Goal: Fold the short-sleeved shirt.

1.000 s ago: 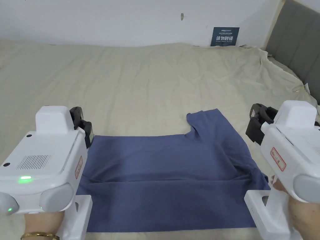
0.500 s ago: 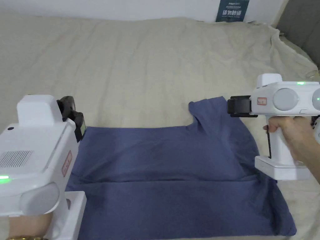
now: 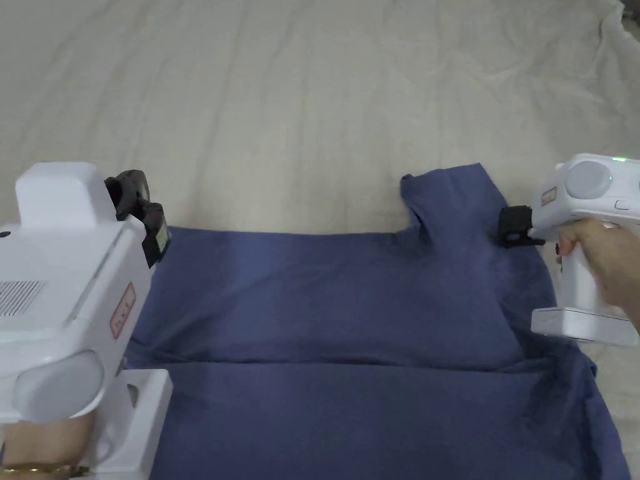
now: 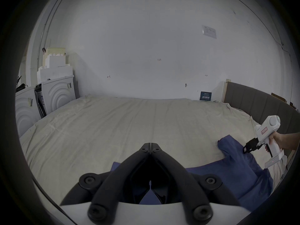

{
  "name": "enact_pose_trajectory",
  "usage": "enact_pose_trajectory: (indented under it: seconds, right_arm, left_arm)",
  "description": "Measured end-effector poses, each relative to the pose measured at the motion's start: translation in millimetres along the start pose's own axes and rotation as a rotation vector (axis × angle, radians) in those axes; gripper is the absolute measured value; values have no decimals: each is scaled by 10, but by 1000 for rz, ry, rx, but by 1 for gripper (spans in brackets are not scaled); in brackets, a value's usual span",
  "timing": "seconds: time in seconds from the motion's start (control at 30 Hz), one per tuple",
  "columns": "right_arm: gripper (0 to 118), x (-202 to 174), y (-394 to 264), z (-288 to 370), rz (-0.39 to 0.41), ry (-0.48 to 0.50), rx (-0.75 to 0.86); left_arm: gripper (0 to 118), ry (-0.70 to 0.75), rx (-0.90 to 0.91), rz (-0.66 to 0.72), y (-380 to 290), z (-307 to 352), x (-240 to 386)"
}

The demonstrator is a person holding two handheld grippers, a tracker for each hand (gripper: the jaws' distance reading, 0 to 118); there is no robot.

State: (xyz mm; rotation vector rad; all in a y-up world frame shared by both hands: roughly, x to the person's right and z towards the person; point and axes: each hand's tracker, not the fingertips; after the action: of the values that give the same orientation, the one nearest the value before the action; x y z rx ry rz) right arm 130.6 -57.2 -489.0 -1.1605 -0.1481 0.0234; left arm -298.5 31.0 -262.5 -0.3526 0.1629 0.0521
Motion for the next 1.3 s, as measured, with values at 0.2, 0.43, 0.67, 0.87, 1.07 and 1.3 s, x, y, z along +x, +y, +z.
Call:
enact_pose_trajectory:
  seconds: [0.2,0.43,0.67,0.87,1.07,1.3]
  right_arm:
    - [2,-51,39,-46,-2,32,-18]
    - [2,-43,77,189,55,25,6]
    - [1,-14,66,455,86,56,58]
    - [1,-5,49,488,100,59,65]
    - [1,-31,36,459,139,42,57]
    - [1,-54,55,448,165,33,54]
  left_arm:
    - [0,25,-41,10,-73,-100,-48]
    - [44,-10,-229,111,153,-475,-321]
    - [113,-32,-467,52,379,-1257,-768]
    - [112,97,-759,-88,163,-1825,-836]
    - [98,137,-849,-132,-84,-2084,-819]
    - [0,58,-858,0,-101,-2042,-744]
